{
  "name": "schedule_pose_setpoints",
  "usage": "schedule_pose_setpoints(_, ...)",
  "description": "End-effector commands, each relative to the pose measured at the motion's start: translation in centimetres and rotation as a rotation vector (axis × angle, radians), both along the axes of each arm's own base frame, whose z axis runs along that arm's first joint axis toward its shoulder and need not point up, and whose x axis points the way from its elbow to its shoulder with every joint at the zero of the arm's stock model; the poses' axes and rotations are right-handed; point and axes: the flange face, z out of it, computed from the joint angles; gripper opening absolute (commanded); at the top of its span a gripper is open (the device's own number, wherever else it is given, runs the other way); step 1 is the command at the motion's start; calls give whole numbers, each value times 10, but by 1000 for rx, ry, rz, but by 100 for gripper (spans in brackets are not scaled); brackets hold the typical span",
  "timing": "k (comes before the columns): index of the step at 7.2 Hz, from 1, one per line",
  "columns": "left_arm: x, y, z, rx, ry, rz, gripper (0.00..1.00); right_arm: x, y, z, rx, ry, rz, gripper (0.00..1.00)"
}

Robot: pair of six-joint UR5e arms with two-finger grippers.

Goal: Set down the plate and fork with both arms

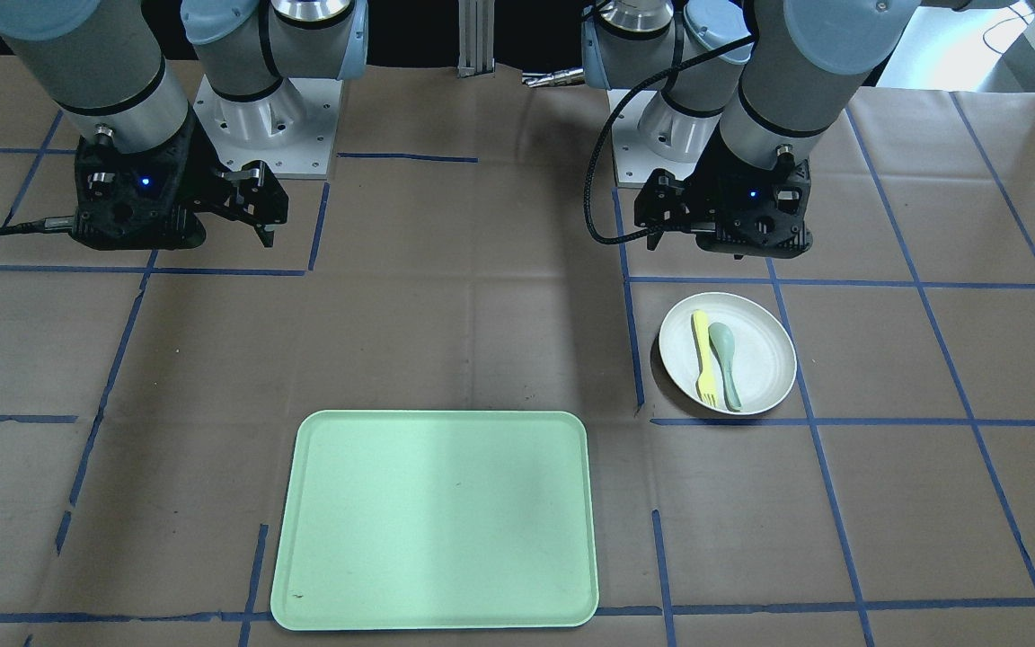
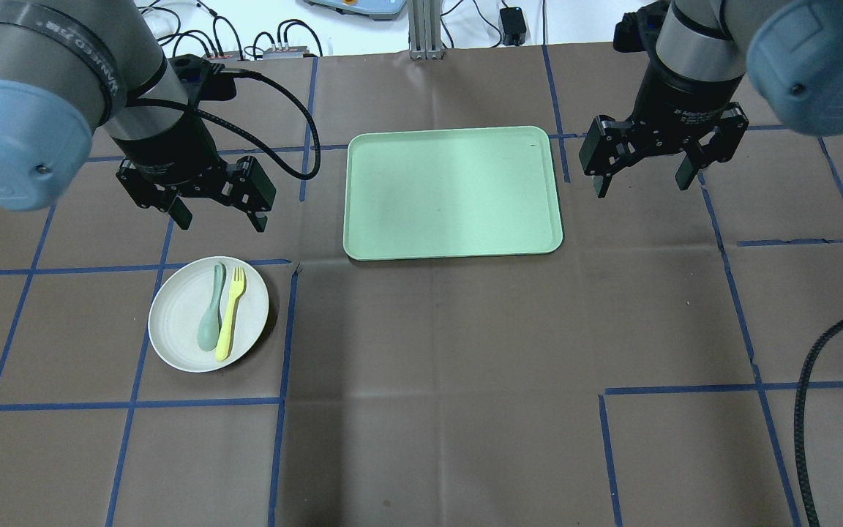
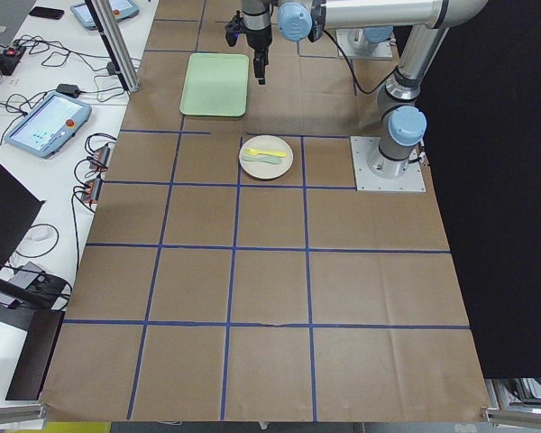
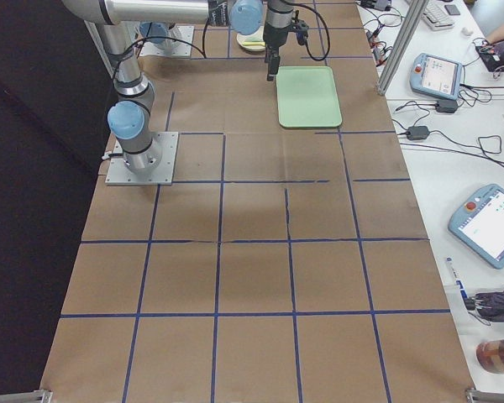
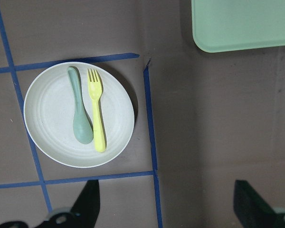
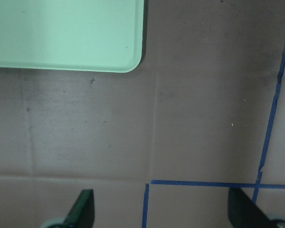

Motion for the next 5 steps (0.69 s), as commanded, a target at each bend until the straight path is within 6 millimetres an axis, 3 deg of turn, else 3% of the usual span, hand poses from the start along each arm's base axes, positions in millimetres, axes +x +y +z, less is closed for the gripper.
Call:
schedule_pose_setpoints(1,0,0,-2,5,-2,-1,100,0,0,-1,1,1,3,100)
schedule_pose_setpoints(5,0,1,-5,11,-7,-2,100,0,0,0,-2,-3,3,100)
